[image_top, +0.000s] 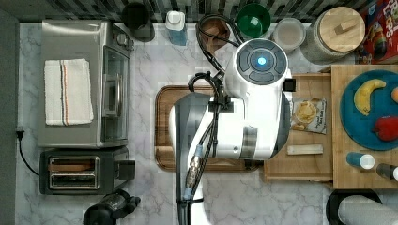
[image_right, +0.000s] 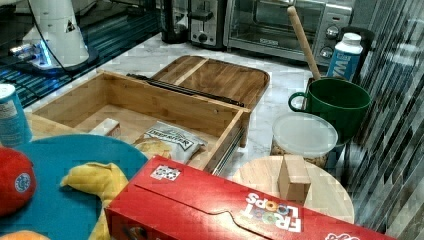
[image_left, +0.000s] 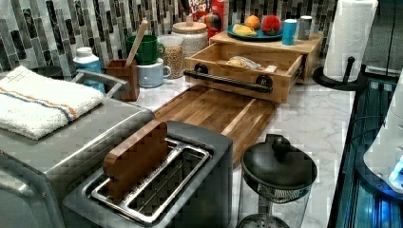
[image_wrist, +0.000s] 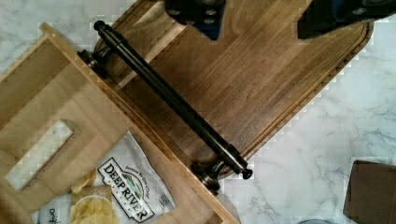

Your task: Close the drawer.

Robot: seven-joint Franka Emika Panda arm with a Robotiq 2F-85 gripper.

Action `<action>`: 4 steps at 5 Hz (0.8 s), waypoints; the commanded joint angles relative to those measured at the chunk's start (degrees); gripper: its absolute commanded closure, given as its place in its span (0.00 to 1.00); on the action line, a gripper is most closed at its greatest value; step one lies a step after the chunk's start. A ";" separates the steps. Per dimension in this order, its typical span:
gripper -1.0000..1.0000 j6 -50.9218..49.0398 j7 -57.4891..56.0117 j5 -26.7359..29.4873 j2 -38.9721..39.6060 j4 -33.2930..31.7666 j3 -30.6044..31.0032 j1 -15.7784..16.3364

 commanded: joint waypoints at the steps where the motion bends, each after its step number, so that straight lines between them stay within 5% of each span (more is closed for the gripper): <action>1: 1.00 0.20 -0.79 -0.02 0.04 0.00 0.34 -0.34; 2: 0.00 1.57 -4.48 0.25 -2.06 -3.43 1.01 0.20; 4: 0.00 1.49 -15.44 1.40 -4.95 -7.29 3.46 2.57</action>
